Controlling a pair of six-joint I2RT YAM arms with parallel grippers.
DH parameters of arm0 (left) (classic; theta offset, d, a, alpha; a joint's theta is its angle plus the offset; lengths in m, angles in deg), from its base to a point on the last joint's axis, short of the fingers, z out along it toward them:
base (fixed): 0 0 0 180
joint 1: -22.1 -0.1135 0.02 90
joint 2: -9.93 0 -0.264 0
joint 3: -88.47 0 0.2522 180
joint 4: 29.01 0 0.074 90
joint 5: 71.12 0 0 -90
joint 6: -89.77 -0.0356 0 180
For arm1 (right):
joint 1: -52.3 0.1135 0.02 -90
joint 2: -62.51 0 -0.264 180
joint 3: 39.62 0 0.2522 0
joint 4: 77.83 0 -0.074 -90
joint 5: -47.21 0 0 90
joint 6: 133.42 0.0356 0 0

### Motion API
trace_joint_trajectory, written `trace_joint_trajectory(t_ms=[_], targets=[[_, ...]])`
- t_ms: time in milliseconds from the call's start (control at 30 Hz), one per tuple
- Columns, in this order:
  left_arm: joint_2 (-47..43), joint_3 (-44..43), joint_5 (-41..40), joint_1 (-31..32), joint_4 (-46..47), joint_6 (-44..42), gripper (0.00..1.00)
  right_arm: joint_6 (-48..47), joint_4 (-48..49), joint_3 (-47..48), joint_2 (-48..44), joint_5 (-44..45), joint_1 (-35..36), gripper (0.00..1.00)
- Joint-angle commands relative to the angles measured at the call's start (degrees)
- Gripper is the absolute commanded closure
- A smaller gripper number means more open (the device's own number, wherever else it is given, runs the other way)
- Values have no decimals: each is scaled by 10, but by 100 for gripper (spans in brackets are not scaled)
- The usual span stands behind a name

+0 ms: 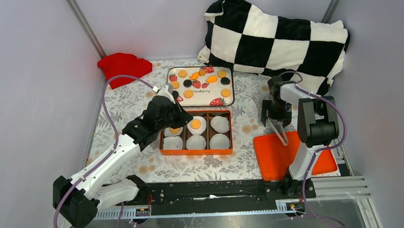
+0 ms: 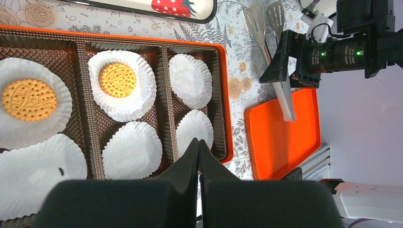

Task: Pack the cookies

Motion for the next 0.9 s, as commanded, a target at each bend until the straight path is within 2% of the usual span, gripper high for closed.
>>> trace_joint_trajectory(t_ms=[0, 100, 267, 400, 600, 733, 867], targets=[[-6, 5, 6, 3, -7, 6, 100, 1, 19, -28, 11, -41, 11, 19], [0, 5, 14, 3, -1, 12, 100, 6, 22, -52, -3, -42, 17, 29], [12, -3, 21, 3, 3, 15, 100, 10, 33, -52, -11, -36, 31, 56], [7, -21, 0, 3, -17, 8, 100, 14, 14, -11, -48, -12, 69, 66], [3, -56, -28, 3, -29, -2, 100, 22, -68, 94, -106, 17, 157, 66], [5, -81, -32, 2, -30, -9, 100, 28, -108, 143, -126, 36, 193, 56], [4, -105, -38, 2, -34, -16, 98, 26, -116, 168, -137, 36, 201, 53]])
